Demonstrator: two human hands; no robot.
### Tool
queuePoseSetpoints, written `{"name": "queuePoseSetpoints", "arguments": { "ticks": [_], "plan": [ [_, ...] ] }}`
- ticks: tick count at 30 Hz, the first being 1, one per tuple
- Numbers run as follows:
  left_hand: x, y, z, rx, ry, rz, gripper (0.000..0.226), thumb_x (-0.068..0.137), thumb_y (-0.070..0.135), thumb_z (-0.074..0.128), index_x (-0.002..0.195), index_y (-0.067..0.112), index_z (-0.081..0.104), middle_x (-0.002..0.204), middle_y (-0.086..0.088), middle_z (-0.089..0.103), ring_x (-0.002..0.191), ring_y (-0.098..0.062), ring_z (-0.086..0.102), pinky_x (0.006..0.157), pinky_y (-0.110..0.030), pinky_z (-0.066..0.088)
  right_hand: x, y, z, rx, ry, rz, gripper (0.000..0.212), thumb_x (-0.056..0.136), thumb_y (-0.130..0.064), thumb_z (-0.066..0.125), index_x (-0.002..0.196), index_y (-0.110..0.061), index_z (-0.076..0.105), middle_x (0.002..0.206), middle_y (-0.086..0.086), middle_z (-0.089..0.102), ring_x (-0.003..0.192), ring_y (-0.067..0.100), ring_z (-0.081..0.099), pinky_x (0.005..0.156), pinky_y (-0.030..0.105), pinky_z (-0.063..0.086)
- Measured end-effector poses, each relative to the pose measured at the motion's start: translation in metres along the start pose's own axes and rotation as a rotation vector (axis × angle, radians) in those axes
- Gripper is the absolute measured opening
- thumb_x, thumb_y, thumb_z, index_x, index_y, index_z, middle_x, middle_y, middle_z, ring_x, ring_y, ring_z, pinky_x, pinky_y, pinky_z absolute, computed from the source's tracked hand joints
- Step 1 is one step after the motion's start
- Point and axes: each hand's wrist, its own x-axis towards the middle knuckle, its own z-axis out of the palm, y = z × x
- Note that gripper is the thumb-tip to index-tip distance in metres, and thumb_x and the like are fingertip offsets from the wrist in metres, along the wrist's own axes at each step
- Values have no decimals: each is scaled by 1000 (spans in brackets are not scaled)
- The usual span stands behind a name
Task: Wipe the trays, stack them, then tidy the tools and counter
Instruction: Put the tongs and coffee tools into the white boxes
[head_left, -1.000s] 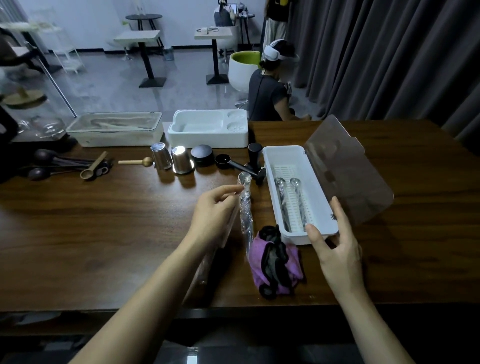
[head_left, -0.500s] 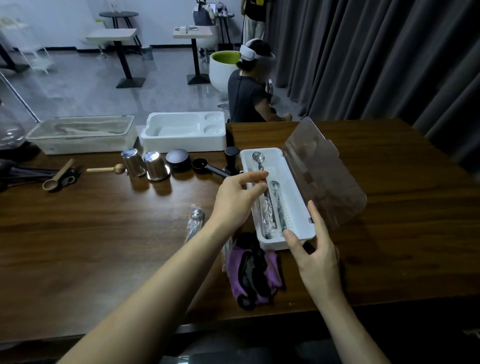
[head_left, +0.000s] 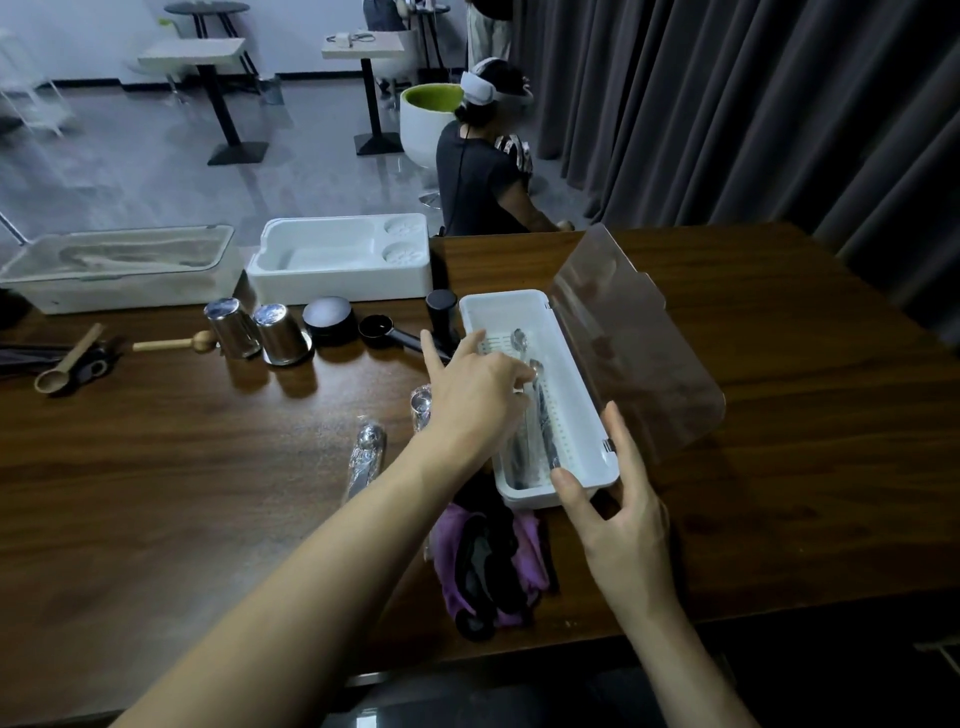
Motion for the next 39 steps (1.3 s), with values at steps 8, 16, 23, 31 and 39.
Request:
{"name": "queuePoseSetpoints", "arguments": {
  "ticks": [8,16,23,31,39],
  "plan": [
    [8,3,2,192,-134,24,33,86,18,63,115,32,71,115,1,71,154,-26,12,114,-71,-11,0,1,0,11,-13,2,83,85,-49,69,156,-41,27,130,-61,29,129,-27,31,100,-1,30],
    [3,-5,2,-62,-61,67,33,96,48,61,128,39,66,157,-1,40,156,-25,8,121,-68,1,-1,-4,0,12,-8,-8,85,84,-64,68,156,-43,26,146,-38,40,135,-14,37,107,14,35],
    [-65,-58,-12,-495,202,-10,58,89,66,56,138,37,60,137,6,55,129,-15,50,107,-41,45,0,-1,2,9,0,-20,84,85,-57,71,156,-39,29,131,-53,39,129,-18,42,105,18,39],
    [-142,-115,-45,-32,-12,-334,73,88,61,63,150,48,28,124,3,57,112,-30,62,82,-39,50,0,-1,2,-21,10,-49,88,78,-68,62,155,-43,27,154,-16,43,139,2,42,115,40,40],
    [-135,-103,-43,31,-126,-299,63,90,26,61,148,42,43,125,-4,70,113,-33,64,86,-38,49,0,-1,2,-20,23,-42,86,78,-67,61,155,-45,28,154,-20,41,139,-4,40,114,38,40]
  ]
}}
